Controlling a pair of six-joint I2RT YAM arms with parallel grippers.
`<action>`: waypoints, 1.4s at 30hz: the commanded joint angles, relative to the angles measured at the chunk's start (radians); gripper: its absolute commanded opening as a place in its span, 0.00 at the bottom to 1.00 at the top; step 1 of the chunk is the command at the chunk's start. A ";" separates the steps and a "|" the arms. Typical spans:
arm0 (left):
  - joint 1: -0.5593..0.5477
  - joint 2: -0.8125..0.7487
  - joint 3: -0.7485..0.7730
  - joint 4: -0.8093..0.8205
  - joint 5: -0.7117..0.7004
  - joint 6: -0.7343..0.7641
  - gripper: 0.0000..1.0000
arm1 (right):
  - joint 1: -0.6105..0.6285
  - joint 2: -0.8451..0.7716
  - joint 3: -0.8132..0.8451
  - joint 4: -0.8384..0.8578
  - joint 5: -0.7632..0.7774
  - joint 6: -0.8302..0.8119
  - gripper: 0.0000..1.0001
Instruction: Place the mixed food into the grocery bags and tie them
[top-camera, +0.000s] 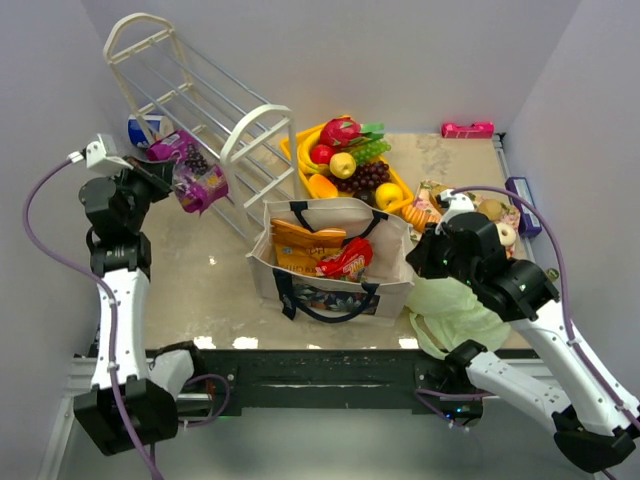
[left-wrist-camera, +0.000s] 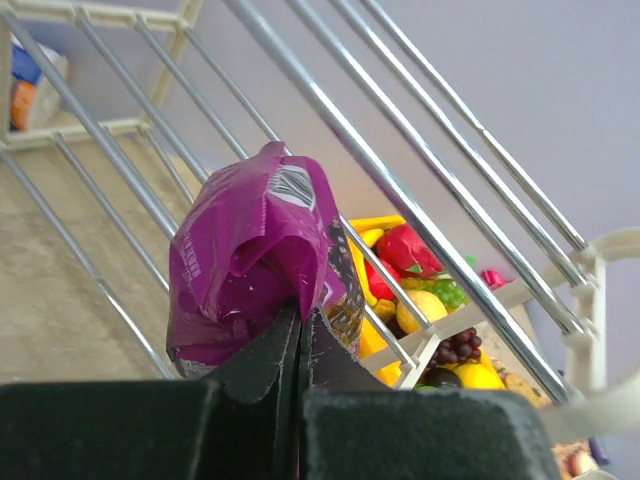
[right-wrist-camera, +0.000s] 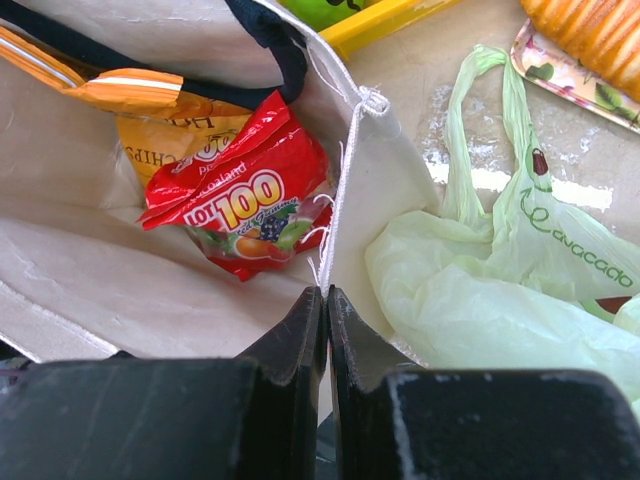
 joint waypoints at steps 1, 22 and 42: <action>-0.005 -0.078 0.013 -0.033 -0.054 0.126 0.00 | 0.001 0.010 0.017 0.037 -0.002 -0.028 0.09; -0.213 -0.267 0.341 -0.245 0.294 0.355 0.00 | -0.001 0.050 0.055 0.046 -0.046 -0.050 0.08; -0.573 -0.152 0.317 -0.174 0.243 0.398 0.00 | -0.001 0.088 0.060 0.043 -0.040 -0.036 0.08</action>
